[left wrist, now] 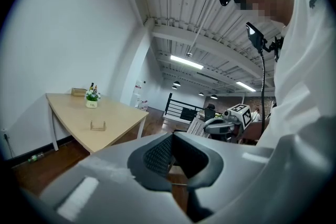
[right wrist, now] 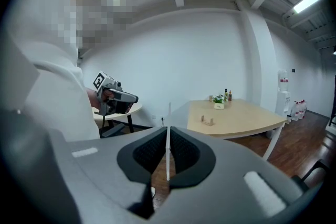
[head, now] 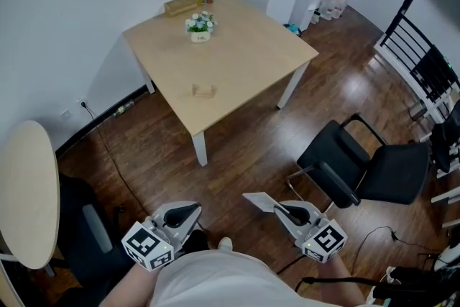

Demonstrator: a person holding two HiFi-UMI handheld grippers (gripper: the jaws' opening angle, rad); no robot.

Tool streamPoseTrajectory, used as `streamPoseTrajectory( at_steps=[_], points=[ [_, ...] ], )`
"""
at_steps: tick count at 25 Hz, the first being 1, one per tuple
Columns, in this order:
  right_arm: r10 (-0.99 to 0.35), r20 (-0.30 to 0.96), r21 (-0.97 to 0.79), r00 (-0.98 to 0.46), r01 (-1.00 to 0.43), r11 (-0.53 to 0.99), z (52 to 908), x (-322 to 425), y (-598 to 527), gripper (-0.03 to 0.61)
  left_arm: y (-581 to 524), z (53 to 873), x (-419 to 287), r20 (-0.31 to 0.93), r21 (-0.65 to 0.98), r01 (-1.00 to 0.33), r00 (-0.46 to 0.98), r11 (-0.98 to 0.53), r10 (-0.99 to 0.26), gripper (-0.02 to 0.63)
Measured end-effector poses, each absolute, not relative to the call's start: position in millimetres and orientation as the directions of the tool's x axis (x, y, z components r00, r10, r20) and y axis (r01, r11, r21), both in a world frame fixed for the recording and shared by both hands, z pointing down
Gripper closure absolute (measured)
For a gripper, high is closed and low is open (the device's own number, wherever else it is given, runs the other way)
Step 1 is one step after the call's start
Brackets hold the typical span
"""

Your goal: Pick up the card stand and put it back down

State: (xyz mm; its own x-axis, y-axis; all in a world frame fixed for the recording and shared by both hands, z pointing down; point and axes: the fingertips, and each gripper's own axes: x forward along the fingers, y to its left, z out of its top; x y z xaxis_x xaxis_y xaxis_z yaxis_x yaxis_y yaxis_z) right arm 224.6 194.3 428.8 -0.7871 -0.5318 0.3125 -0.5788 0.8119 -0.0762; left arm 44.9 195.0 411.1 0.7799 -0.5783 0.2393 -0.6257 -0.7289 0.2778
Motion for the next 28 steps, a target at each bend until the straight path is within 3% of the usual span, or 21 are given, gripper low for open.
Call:
streamPoseTrajectory(
  at_steps=[18, 28],
  points=[
    [-0.509, 0.359, -0.028, -0.782, -0.554, 0.832, 417, 151, 69, 0.558, 111, 402, -54, 0.196, 0.302, -0.634, 0.772, -0.711, -0.605, 0.609],
    [-0.438, 0.383, 0.026, -0.813, -0.465, 0.885, 414, 95, -17, 0.558, 81, 410, -119, 0.180, 0.324, -0.666, 0.740, -0.672, -0.648, 0.609]
  ],
)
